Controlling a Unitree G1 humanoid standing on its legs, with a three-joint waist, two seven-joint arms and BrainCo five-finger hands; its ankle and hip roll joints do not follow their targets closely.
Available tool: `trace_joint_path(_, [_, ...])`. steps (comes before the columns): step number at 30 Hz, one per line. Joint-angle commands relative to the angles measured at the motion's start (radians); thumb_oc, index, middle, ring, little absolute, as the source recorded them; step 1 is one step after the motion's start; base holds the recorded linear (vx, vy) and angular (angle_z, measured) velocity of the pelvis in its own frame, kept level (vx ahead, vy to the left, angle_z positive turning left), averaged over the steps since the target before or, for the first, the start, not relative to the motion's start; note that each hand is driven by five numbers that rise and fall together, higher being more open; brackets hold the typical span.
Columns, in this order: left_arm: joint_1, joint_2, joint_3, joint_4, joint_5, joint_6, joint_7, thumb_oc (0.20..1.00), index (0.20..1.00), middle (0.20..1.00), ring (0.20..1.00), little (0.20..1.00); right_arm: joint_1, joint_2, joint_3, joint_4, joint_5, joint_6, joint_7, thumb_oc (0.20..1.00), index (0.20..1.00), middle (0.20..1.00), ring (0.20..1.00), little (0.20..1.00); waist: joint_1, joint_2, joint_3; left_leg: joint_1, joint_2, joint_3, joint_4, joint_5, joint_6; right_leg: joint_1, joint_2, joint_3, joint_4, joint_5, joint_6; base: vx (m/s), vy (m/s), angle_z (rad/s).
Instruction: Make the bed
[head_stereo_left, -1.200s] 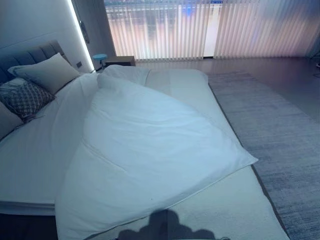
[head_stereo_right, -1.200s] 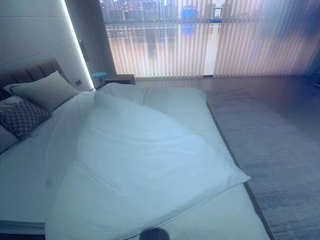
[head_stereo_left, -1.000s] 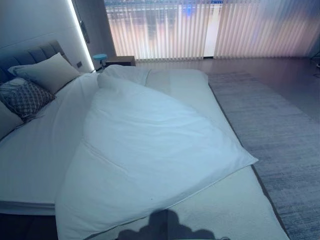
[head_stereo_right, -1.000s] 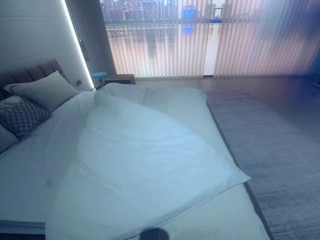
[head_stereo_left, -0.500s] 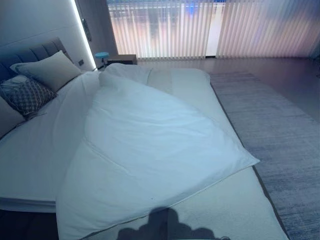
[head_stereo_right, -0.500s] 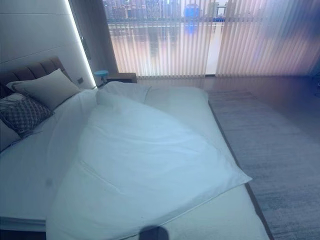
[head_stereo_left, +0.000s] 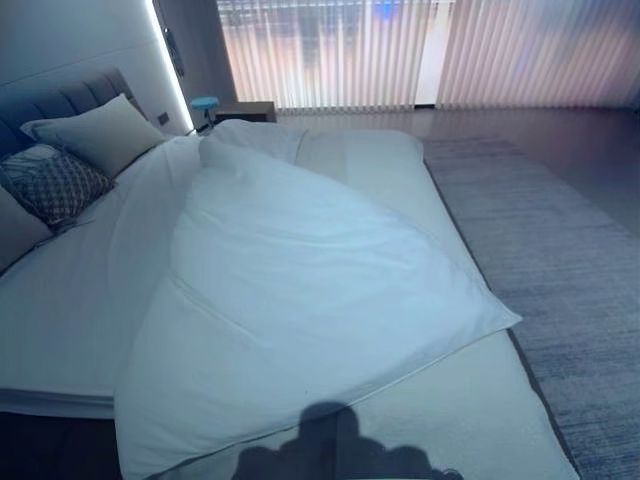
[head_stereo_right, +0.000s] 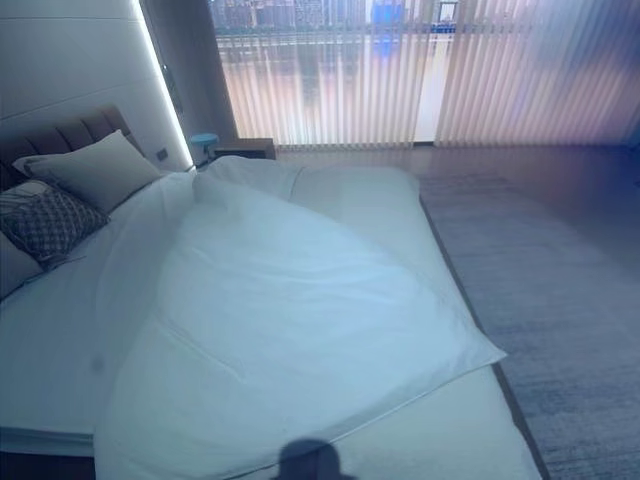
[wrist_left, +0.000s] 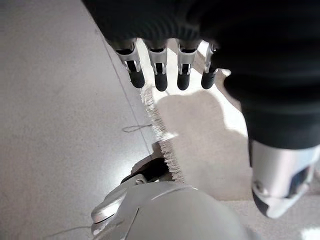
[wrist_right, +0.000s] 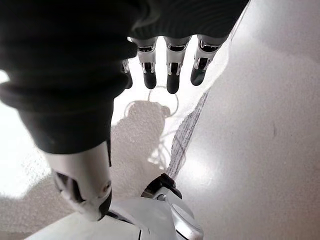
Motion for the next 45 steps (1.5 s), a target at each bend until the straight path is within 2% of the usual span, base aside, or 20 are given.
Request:
trace_joint_path(1, [-0.053,-0.013,0.004,0.047,-0.032,-0.004,0.014,1.000,1.000,1.000,1.000,1.000,-0.043,-0.006,0.032,0.026,-0.003,-0.004,-0.016,1.000,1.000,1.000,1.000,1.000,0.004,-0.054,0.003,-0.007,-0.032,0.009,-0.003,-0.021,-0.027,0.038,-0.094,0.007,0.008,0.044,0.114,0.00,0.000,0.00])
trace_joint_path(6, [-0.052,-0.015,0.012,0.048,-0.045,-0.003,0.015,1.000,1.000,1.000,1.000,1.000,-0.042,-0.004,0.024,0.025,0.010,-0.004,-0.018,1.000,1.000,1.000,1.000,1.000,0.006,-0.054,0.007,-0.010,-0.034,0.006,-0.003,-0.022,-0.025,0.038,-0.095,0.005,0.008,0.042,0.114,0.01,0.001,0.00])
trace_joint_path(10, [-0.045,-0.019,0.036,0.050,-0.078,-0.005,0.026,1.000,1.000,1.000,1.000,1.000,-0.035,0.004,-0.016,0.011,0.077,-0.012,-0.031,1.000,1.000,1.000,1.000,1.000,0.005,-0.053,0.004,-0.006,-0.035,0.002,-0.003,-0.027,-0.024,0.043,-0.095,0.003,0.008,0.036,0.114,0.03,0.004,0.01])
trace_joint_path(14, [-0.038,-0.030,0.099,0.009,-0.225,-0.024,0.034,1.000,1.000,1.000,1.000,1.000,-0.052,0.010,-0.101,-0.112,0.260,-0.043,-0.066,1.000,1.000,1.000,1.000,1.000,0.003,-0.047,0.021,-0.013,-0.034,0.003,-0.003,-0.024,-0.023,0.033,-0.095,0.004,0.008,0.037,0.116,0.00,0.000,0.00])
trace_joint_path(15, [-0.038,-0.030,0.099,0.008,-0.225,-0.024,0.034,1.000,1.000,1.000,1.000,1.000,-0.051,0.010,-0.101,-0.112,0.261,-0.043,-0.066,1.000,1.000,1.000,1.000,1.000,0.003,-0.047,0.021,-0.012,-0.034,0.003,-0.003,-0.024,-0.023,0.033,-0.095,0.004,0.008,0.037,0.116,-0.05,0.007,-0.01])
trace_joint_path(16, [-0.048,-0.031,0.113,-0.028,-0.297,-0.039,0.043,1.000,1.000,1.000,1.000,1.000,-0.060,0.016,-0.136,-0.193,0.379,-0.069,-0.083,1.000,1.000,1.000,1.000,1.000,0.002,-0.046,0.039,-0.026,-0.034,0.004,-0.003,-0.018,-0.024,0.020,-0.095,0.005,0.008,0.041,0.116,-0.07,0.007,0.00])
trace_joint_path(18, [-0.056,-0.032,0.113,-0.041,-0.325,-0.043,0.053,1.000,1.000,1.000,1.000,1.000,-0.066,0.018,-0.147,-0.222,0.428,-0.078,-0.085,1.000,1.000,1.000,1.000,1.000,0.000,-0.045,0.048,-0.036,-0.034,0.005,-0.003,-0.014,-0.025,0.011,-0.096,0.005,0.008,0.044,0.116,-0.07,0.005,0.00])
trace_joint_path(19, [-0.080,-0.030,0.111,-0.065,-0.372,-0.051,0.073,1.000,1.000,1.000,1.000,1.000,-0.084,0.022,-0.168,-0.285,0.537,-0.101,-0.095,1.000,1.000,1.000,1.000,1.000,0.000,-0.046,0.070,-0.056,-0.033,0.004,-0.003,-0.006,-0.026,-0.010,-0.098,0.006,0.008,0.051,0.116,-0.08,0.001,0.00])
trace_joint_path(24, [-0.180,-0.034,0.077,-0.121,-0.492,-0.077,0.122,1.000,1.000,1.000,1.000,1.000,-0.206,0.016,-0.185,-0.333,0.739,-0.144,-0.139,1.000,1.000,1.000,1.000,1.000,0.003,-0.044,0.130,-0.133,-0.033,-0.003,-0.003,0.023,-0.030,-0.083,-0.102,0.004,0.008,0.076,0.114,-0.10,0.002,0.02])
trace_joint_path(26, [-0.199,-0.035,0.073,-0.126,-0.520,-0.079,0.129,1.000,1.000,1.000,1.000,1.000,-0.235,0.016,-0.185,-0.335,0.773,-0.148,-0.149,1.000,1.000,1.000,1.000,1.000,0.004,-0.045,0.140,-0.152,-0.034,-0.004,-0.003,0.030,-0.031,-0.102,-0.103,0.002,0.010,0.082,0.113,-0.07,-0.004,0.04])
trace_joint_path(28, [-0.269,-0.041,0.051,-0.151,-0.592,-0.093,0.156,1.000,1.000,1.000,1.000,1.000,-0.342,0.012,-0.189,-0.339,0.879,-0.169,-0.190,1.000,1.000,1.000,1.000,1.000,0.007,-0.041,0.171,-0.204,-0.036,-0.006,-0.003,0.050,-0.032,-0.156,-0.106,0.004,0.012,0.100,0.113,-0.07,0.002,0.04])
trace_joint_path(32, [-0.328,-0.043,0.034,-0.145,-0.620,-0.086,0.173,1.000,1.000,1.000,1.000,1.000,-0.451,0.015,-0.180,-0.309,0.939,-0.170,-0.228,1.000,1.000,1.000,1.000,1.000,0.013,-0.036,0.191,-0.260,-0.038,-0.004,-0.003,0.066,-0.036,-0.210,-0.110,0.008,0.011,0.119,0.114,0.01,0.009,0.06])
trace_joint_path(40, [-0.344,-0.061,0.005,-0.119,-0.627,-0.071,0.184,1.000,1.000,1.000,1.000,1.000,-0.667,-0.039,-0.206,-0.199,1.015,-0.166,-0.271,1.000,1.000,1.000,1.000,1.000,0.028,-0.023,0.237,-0.357,-0.039,-0.007,-0.003,0.086,-0.037,-0.305,-0.112,0.018,0.008,0.139,0.115,0.00,0.000,0.00])
trace_joint_path(42, [-0.311,-0.069,-0.019,-0.132,-0.620,-0.069,0.176,1.000,1.000,1.000,1.000,1.000,-0.789,-0.100,-0.224,-0.113,1.025,-0.155,-0.287,1.000,1.000,1.000,1.000,1.000,0.045,-0.016,0.257,-0.398,-0.039,-0.013,-0.003,0.094,-0.038,-0.341,-0.110,0.018,0.008,0.145,0.116,0.02,0.004,0.06])
trace_joint_path(45, [-0.291,-0.074,-0.037,-0.149,-0.617,-0.067,0.171,1.000,1.000,1.000,1.000,1.000,-0.868,-0.150,-0.241,-0.066,1.039,-0.155,-0.294,1.000,1.000,1.000,1.000,1.000,0.055,-0.009,0.270,-0.424,-0.040,-0.020,-0.003,0.102,-0.040,-0.364,-0.110,0.018,0.008,0.147,0.115,0.00,0.000,0.00])
